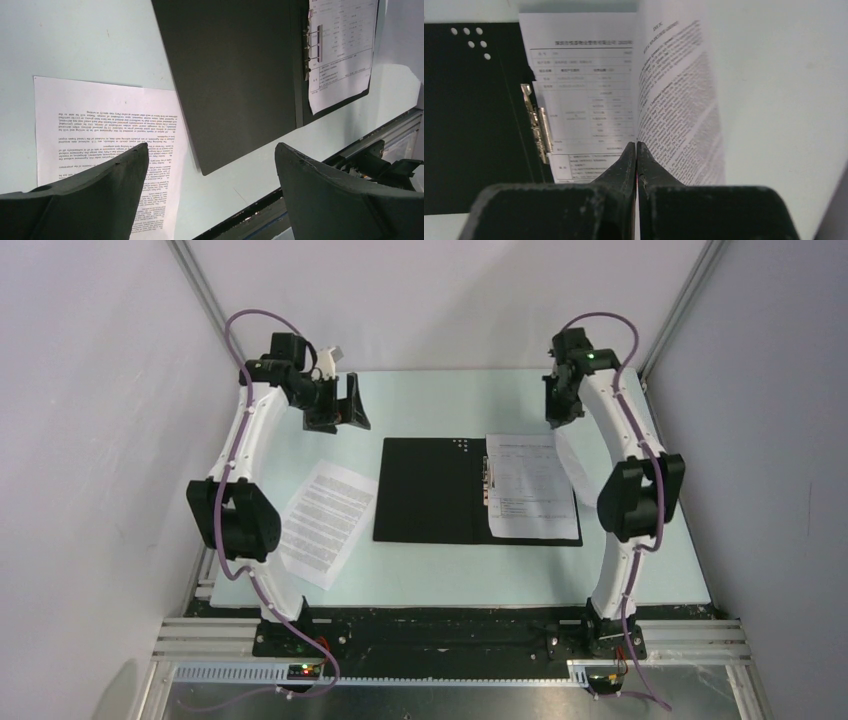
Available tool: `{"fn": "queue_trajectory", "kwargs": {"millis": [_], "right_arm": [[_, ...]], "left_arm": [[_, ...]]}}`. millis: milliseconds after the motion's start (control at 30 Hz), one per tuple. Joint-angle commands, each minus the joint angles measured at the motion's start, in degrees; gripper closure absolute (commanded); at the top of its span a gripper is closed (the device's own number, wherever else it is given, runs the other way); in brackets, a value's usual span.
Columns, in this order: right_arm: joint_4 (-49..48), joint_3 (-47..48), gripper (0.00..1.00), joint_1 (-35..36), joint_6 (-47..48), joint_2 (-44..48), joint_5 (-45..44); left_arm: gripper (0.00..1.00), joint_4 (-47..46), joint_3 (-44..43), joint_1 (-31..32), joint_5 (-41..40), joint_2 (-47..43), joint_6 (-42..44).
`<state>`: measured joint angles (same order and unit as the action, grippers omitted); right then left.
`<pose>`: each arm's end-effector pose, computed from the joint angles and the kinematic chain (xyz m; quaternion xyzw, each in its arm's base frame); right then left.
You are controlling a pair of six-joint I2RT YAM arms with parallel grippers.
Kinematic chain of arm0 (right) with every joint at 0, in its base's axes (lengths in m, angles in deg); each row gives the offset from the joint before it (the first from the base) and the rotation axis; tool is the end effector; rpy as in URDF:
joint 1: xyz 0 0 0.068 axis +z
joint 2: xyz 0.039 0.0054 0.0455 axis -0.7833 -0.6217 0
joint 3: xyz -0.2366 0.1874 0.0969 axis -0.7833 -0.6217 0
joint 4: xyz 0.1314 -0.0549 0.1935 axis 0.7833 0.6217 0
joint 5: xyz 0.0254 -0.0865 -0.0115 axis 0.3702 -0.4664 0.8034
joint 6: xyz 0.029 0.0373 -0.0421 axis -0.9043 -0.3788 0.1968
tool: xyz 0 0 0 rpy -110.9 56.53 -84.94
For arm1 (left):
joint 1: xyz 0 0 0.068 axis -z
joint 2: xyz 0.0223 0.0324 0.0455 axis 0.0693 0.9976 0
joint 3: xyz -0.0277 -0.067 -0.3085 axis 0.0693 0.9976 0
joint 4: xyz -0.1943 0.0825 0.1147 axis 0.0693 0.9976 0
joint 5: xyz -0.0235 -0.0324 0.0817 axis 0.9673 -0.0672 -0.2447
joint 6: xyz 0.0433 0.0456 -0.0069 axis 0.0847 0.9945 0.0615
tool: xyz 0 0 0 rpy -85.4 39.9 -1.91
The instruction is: Put the files into the folder
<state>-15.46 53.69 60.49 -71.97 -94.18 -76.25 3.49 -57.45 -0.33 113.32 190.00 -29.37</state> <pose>0.4125 0.0600 0.3581 -0.0188 0.9681 -0.0162 0.2492 0.3718 -0.0458 0.3810 0.0605 0.9397 -0.2405 0.2354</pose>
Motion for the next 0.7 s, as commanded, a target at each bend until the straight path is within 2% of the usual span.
{"fn": "queue_trajectory", "kwargs": {"millis": [0,233,667], "right_arm": [[2.47,4.97,1.0,2.12,-5.41,-3.93,4.21],[3.15,2.81,1.0,4.44,-15.99,-9.26,4.07],[1.83,6.59,1.0,4.91,-19.45,-19.03,4.3]], "left_arm": [[0.0,-0.73,0.9,0.45,-1.27,-4.49,0.17],[0.0,-0.76,3.37,1.01,-3.09,-6.98,1.09],[0.0,-0.62,6.62,2.7,-7.0,-10.02,2.35]]}}
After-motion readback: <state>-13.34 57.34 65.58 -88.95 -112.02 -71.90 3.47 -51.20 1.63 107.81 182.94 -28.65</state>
